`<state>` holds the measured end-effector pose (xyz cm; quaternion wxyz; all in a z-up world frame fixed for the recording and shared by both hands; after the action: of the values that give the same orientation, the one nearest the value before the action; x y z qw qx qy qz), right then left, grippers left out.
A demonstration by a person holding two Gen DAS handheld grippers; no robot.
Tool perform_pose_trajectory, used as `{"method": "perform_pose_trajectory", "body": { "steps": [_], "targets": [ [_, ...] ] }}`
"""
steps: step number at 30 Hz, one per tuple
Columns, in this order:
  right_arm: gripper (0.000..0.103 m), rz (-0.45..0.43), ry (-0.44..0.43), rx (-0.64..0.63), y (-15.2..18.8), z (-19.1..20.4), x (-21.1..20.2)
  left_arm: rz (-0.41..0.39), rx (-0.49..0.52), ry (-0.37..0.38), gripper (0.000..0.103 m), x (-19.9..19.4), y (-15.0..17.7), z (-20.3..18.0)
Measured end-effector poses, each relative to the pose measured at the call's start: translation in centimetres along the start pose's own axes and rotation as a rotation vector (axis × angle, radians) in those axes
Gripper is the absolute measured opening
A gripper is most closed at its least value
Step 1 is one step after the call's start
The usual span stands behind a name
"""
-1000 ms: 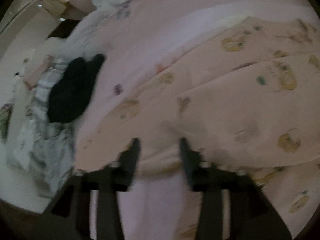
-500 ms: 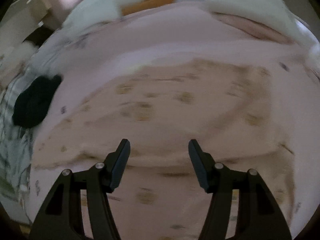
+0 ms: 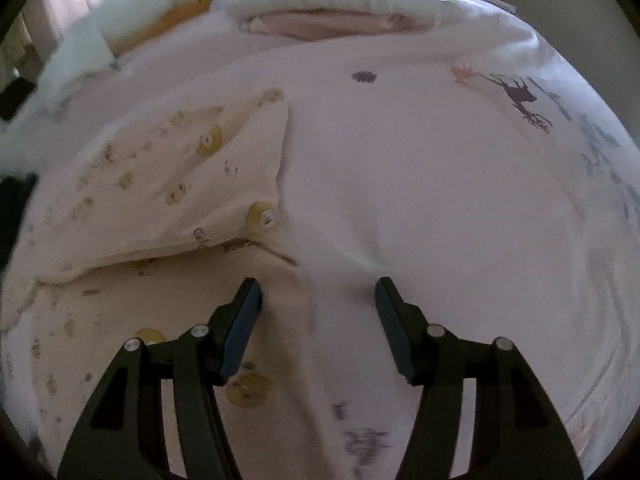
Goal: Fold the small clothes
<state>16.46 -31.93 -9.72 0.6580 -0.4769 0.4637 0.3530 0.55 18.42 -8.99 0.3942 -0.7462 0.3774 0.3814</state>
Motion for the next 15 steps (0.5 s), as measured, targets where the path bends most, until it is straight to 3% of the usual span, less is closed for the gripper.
{"method": "perform_pose_trajectory", "body": {
  "steps": [3, 5, 8, 10, 11, 12, 15],
  "targets": [
    [0.061, -0.058, 0.079, -0.087, -0.3, 0.1, -0.8, -0.093, -0.035, -0.024, 0.014, -0.6, -3.5, 0.4],
    [0.064, -0.088, 0.122, -0.172, -0.5, 1.0, -0.8, -0.082, -0.102, 0.056, 0.020, 0.8, -6.3, 0.9],
    [0.068, -0.099, 0.142, -0.276, -0.8, 2.8, 0.7, -0.064, -0.188, 0.129, 0.020, 3.1, -9.3, 1.9],
    [0.064, -0.096, 0.142, -0.299, -1.0, 3.5, 1.4, -0.058, -0.237, 0.137, 0.020, 4.2, -10.1, 3.0],
    [0.060, -0.103, 0.147, -0.307, -1.2, 3.7, 1.8, -0.052, -0.273, 0.178, 0.020, 5.0, -10.6, 3.5],
    [0.048, -0.113, 0.154, -0.301, -1.5, 3.5, 2.3, -0.035, -0.310, 0.216, 0.020, 5.7, -10.8, 4.0],
    [0.036, -0.110, 0.086, -0.242, -1.5, 1.9, 2.3, -0.023, -0.416, 0.354, 0.020, 7.2, -11.6, 5.8]
  ]
}}
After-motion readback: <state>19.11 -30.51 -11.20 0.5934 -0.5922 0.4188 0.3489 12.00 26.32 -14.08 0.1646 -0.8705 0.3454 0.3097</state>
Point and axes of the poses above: each gripper's, at about its wrist camera, not at the fingertips, and x roughly the way its jaws point, z to its left, y to its underside, the point moved 2 cm from there along x, roughly the way its jaws point, and after that the axes turned 13 degrees about z, right-handed, at the moved point
